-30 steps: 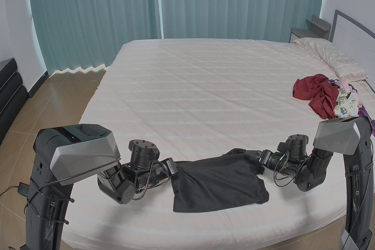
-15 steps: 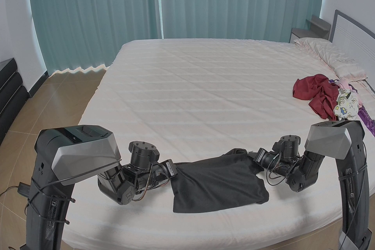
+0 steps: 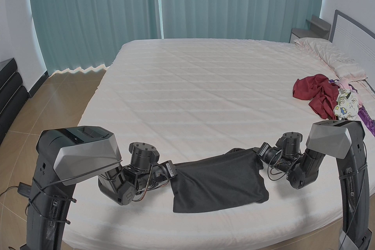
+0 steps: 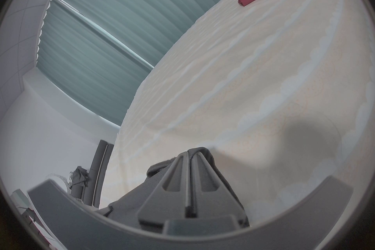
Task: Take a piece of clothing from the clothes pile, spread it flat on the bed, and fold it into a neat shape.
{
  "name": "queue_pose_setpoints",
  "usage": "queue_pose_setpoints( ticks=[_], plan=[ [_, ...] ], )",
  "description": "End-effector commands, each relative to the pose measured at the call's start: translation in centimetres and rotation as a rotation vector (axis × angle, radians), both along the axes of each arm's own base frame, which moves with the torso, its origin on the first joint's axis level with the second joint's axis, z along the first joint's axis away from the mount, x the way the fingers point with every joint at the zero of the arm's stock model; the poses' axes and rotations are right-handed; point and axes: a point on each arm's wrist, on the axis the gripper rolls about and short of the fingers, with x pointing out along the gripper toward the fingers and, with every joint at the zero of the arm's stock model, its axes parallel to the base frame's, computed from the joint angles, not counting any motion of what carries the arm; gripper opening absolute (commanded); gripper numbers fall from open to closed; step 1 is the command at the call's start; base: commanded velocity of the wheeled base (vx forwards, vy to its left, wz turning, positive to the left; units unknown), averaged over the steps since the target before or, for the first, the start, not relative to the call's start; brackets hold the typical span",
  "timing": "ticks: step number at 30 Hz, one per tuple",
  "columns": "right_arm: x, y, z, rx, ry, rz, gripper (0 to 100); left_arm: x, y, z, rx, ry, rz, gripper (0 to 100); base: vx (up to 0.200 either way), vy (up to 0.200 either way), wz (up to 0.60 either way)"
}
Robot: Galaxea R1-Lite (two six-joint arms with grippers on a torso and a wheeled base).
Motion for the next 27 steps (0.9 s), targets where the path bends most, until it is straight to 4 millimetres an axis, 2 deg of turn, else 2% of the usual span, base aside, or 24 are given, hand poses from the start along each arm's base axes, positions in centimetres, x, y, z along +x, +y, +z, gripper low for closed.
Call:
queue_pose_setpoints(
  ticks=[1, 11, 12, 13, 14, 21, 24, 26, 27],
  plan=[
    [0.2, -0.1, 0.1, 0.004, -0.008, -0.009, 0, 0.0, 0.0, -0.1, 0.0, 0.002, -0.001, 0, 0.0, 0.0, 0.0],
    [0.8, -0.2, 0.1, 0.02, -0.018, -0.025, 0, 0.1, 0.0, -0.1, 0.003, 0.007, 0.001, 0, 0.0, 0.0, 0.0],
    [0.8, -0.2, 0.1, 0.018, -0.019, -0.025, 0, 0.0, 0.0, -0.1, 0.003, 0.008, 0.001, 100, 0.0, 0.0, 0.0],
    [0.8, -0.2, 0.0, 0.018, -0.017, -0.023, 0, 0.0, 0.1, -0.1, 0.004, 0.01, 0.001, 100, 0.0, 0.0, 0.0],
    [0.8, -0.2, 0.0, 0.018, -0.017, -0.023, 100, 0.0, 0.1, -0.1, 0.004, 0.01, 0.001, 100, 0.0, 0.0, 0.0],
    [0.6, -0.3, 0.1, 0.018, -0.019, -0.03, 100, 0.0, 0.1, -0.1, 0.001, 0.008, 0.002, 100, 0.0, 0.0, 0.0],
    [0.7, -1.3, 0.6, 0.015, -0.04, -0.066, 100, 0.0, 0.3, -0.1, 0.001, 0.006, 0.011, 100, 0.0, 0.0, 0.0],
    [0.6, -2.2, 1.8, 0.014, -0.059, -0.091, 100, 0.4, 1.0, 0.6, -0.008, -0.006, 0.04, 100, 0.0, 0.0, 0.0],
    [0.6, -3.0, 2.9, 0.017, -0.076, -0.111, 100, 0.7, 1.7, 1.7, -0.023, -0.025, 0.069, 100, 0.0, 0.0, 0.0]
  ],
)
